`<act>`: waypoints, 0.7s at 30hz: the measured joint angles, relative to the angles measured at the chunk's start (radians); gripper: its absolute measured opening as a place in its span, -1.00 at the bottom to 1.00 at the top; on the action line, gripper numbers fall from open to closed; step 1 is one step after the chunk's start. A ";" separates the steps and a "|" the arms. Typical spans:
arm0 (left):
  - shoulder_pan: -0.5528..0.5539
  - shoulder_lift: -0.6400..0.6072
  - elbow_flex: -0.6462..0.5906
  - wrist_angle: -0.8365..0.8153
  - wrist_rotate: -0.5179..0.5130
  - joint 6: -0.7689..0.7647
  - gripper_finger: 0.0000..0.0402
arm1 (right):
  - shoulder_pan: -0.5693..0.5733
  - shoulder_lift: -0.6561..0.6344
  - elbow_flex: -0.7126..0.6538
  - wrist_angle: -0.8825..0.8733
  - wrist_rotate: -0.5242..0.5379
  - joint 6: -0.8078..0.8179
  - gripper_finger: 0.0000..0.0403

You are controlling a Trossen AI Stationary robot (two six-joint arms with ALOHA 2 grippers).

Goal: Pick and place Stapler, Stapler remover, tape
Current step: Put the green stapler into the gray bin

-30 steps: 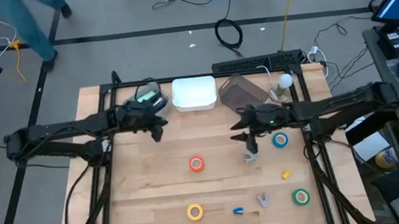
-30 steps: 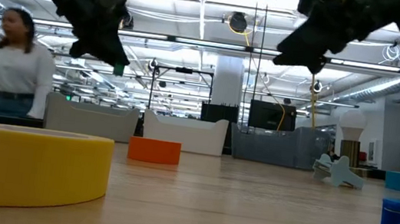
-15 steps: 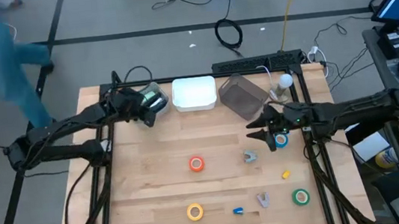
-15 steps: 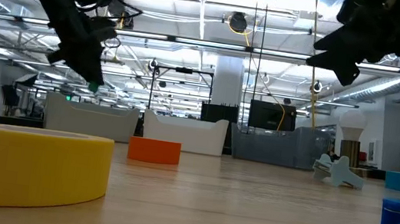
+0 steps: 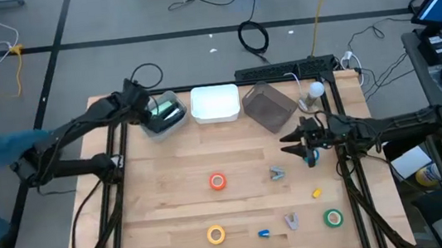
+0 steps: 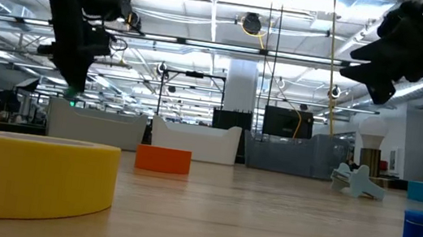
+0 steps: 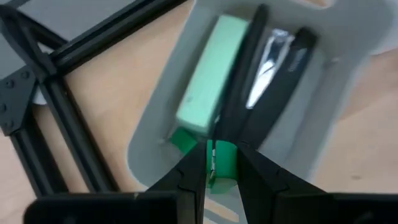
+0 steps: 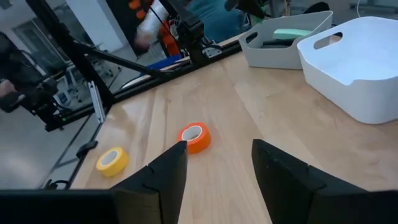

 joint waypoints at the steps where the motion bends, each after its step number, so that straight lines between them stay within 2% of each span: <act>1: 0.010 0.015 0.000 0.000 0.000 0.005 -0.64 | 0.000 -0.008 -0.005 -0.001 0.000 0.001 -0.13; 10: 0.078 0.132 0.001 0.007 0.004 -0.025 -0.64 | 0.000 -0.039 -0.010 0.000 0.000 0.001 -0.14; 21: 0.099 0.188 0.001 0.007 0.027 -0.134 -0.64 | 0.000 -0.038 -0.010 0.000 0.001 0.004 -0.15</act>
